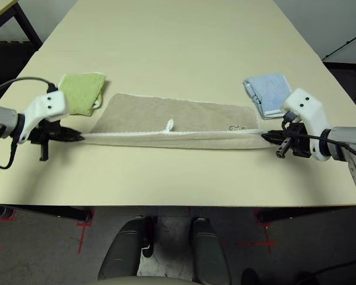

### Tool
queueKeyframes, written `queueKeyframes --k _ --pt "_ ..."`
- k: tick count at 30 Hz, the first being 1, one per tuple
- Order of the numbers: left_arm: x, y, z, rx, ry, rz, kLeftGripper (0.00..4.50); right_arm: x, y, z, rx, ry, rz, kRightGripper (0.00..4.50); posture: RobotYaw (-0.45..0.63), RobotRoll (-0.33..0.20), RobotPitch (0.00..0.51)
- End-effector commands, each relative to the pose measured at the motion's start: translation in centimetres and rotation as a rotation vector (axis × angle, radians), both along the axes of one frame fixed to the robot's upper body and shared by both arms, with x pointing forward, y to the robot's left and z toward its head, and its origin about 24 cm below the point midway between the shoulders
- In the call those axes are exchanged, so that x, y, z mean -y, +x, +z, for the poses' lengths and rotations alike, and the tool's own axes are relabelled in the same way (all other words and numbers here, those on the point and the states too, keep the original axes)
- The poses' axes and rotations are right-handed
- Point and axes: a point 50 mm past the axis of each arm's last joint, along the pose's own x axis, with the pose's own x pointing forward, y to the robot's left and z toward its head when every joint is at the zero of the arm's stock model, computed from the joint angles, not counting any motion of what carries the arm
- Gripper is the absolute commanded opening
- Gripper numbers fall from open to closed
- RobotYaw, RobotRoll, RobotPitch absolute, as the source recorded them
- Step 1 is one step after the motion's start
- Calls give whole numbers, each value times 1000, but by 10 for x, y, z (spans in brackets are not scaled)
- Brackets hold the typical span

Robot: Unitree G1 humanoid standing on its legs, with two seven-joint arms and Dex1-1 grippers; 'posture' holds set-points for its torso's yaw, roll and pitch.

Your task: Fold the towel and set it aside.

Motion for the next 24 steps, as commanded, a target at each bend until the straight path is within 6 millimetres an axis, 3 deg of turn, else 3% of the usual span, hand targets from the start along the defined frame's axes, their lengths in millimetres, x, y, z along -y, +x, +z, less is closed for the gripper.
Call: queueKeyframes --k 1,14,24 --pt "0 13 4 71 16 31 11 10 1 6 30 -21 -71 0 87 0 205" --pt "26 48 12 225 13 -1 11 -3 20 27 234 12 -133 0 26 0 207" --pt "34 63 8 289 15 23 11 1 45 13 240 -82 -224 0 26 0 212"
